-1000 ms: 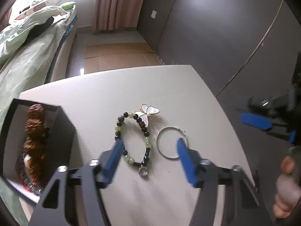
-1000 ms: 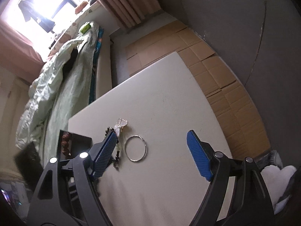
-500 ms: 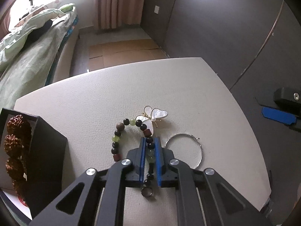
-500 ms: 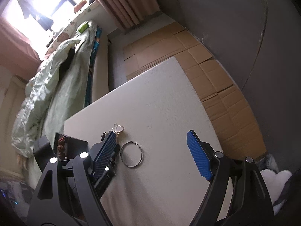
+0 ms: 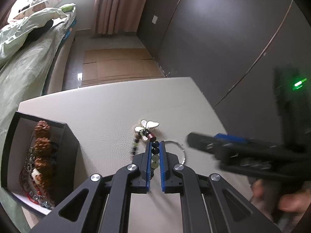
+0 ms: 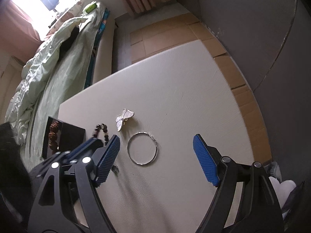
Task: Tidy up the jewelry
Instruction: 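Lift the beaded bracelet with the left tool while the right tool grasps the silver hoop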
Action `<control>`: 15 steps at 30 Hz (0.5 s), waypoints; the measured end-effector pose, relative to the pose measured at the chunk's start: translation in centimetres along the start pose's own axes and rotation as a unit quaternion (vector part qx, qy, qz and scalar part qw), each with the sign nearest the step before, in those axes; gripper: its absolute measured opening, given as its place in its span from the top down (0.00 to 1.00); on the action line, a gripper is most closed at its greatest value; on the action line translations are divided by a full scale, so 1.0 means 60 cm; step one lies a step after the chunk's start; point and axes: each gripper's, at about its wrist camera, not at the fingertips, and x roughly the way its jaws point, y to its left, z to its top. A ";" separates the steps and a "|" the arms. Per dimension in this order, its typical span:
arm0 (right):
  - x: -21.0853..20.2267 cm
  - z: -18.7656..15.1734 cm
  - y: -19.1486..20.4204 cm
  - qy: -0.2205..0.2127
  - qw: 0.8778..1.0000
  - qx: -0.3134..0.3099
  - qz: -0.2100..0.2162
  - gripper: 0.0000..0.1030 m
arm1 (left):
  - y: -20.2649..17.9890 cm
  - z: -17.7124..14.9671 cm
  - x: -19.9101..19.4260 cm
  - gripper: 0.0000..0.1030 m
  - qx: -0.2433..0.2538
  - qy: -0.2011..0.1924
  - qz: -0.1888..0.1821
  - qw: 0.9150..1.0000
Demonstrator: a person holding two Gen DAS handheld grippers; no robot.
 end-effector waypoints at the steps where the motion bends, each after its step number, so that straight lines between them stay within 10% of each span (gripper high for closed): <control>1: 0.005 0.000 0.003 0.004 1.000 -0.002 -0.002 0.24 | 0.001 0.001 -0.009 0.95 -0.001 -0.004 -0.004 1.000; 15: 0.076 -0.032 0.072 0.034 0.993 -0.081 -0.084 0.29 | 0.046 0.011 -0.100 0.95 -0.030 -0.041 -0.016 0.999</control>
